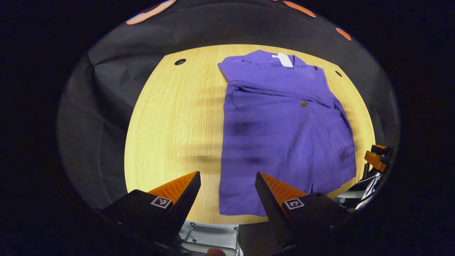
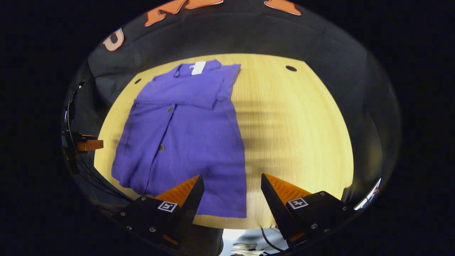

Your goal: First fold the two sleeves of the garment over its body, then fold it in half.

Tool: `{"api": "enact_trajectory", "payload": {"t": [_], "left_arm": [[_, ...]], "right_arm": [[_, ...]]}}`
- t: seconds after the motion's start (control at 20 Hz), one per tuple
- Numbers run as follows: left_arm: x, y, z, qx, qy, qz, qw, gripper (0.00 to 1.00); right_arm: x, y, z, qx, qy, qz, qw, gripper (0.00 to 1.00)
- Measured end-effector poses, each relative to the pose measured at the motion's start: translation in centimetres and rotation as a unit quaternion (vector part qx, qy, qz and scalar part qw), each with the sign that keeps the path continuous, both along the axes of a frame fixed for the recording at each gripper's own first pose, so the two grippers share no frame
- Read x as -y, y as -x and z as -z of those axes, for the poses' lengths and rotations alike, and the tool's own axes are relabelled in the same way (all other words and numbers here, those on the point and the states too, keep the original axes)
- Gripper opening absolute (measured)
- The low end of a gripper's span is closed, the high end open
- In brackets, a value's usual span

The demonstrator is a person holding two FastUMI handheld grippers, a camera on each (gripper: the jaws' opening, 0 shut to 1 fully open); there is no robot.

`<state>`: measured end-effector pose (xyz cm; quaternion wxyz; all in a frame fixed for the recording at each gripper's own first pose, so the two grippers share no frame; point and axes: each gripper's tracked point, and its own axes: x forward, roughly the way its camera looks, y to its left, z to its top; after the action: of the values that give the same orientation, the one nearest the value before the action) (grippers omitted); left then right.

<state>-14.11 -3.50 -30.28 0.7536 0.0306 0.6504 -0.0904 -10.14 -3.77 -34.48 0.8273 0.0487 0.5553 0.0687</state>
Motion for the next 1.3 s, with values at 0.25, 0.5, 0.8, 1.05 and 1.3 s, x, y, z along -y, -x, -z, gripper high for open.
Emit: {"api": "enact_trajectory", "payload": {"t": [0.25,0.5,0.8,1.05,1.3], "left_arm": [[-0.5,4.9,3.2,-0.034,-0.004,0.006,0.999,0.99],[-1.6,8.0,5.3,-0.065,-0.008,-0.003,0.998,0.97],[-2.2,9.0,7.5,-0.085,-0.007,-0.003,0.996,0.97],[-1.9,9.2,8.4,-0.096,0.018,-0.005,0.995,0.96],[-0.5,9.0,8.5,-0.115,0.03,0.021,0.993,0.71]], "right_arm": [[0.5,4.3,3.6,-0.065,0.001,0.01,0.998,0.97],[0.3,6.8,5.5,-0.099,-0.009,0.013,0.995,0.96],[0.0,7.5,6.4,-0.13,-0.012,0.006,0.991,0.93],[0.0,7.1,6.8,-0.141,-0.015,-0.002,0.99,0.83],[-0.6,6.6,7.0,-0.155,-0.023,0.001,0.988,0.51]]}}
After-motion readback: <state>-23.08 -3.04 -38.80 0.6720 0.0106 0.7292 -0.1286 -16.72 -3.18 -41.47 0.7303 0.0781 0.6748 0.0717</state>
